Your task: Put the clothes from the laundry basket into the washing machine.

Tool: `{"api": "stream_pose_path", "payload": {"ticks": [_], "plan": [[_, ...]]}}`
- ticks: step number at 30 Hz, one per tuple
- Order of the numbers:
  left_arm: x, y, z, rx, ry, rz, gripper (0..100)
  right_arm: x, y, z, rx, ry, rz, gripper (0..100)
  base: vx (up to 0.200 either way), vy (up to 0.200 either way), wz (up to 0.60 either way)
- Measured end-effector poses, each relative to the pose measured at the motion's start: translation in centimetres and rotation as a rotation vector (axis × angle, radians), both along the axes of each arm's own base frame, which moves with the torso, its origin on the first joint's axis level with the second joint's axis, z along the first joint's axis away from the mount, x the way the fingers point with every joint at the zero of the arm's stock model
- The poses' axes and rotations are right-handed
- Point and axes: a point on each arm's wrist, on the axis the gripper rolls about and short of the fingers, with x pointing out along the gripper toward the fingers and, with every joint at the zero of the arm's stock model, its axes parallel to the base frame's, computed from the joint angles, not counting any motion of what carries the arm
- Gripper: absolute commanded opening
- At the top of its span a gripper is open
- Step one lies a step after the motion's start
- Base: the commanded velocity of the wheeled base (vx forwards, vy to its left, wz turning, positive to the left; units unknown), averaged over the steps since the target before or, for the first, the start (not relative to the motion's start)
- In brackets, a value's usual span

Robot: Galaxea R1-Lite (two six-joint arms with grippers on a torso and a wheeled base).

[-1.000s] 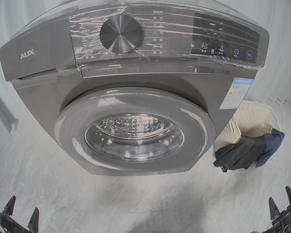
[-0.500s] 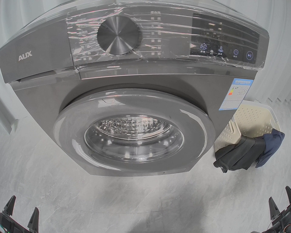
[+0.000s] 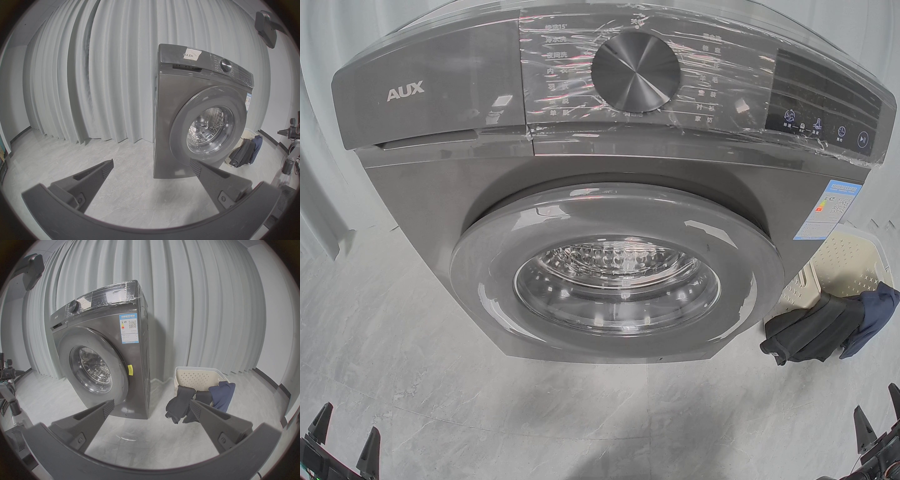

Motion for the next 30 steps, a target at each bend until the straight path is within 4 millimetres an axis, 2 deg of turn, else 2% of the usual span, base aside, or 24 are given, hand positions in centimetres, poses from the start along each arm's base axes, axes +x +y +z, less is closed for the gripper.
{"api": "stream_pose_path", "payload": {"ticks": [6,19,25,30], "plan": [[0.0,0.0,0.0,0.002,0.0,0.003,100,0.0,0.0,0.0,-0.002,0.0,0.002,100,0.0,-0.2,0.0],[0.0,0.0,0.0,0.002,0.0,0.004,100,0.0,0.1,0.4,-0.027,-0.03,0.031,100,0.0,0.0,0.0],[0.0,0.0,0.0,0.004,0.0,0.003,100,-0.9,0.2,3.9,-0.024,-0.141,0.108,100,0.0,0.0,0.0],[0.0,0.0,0.0,0.005,0.0,0.004,100,0.2,0.4,6.1,-0.024,-0.085,0.203,100,0.0,0.0,0.0]]}}
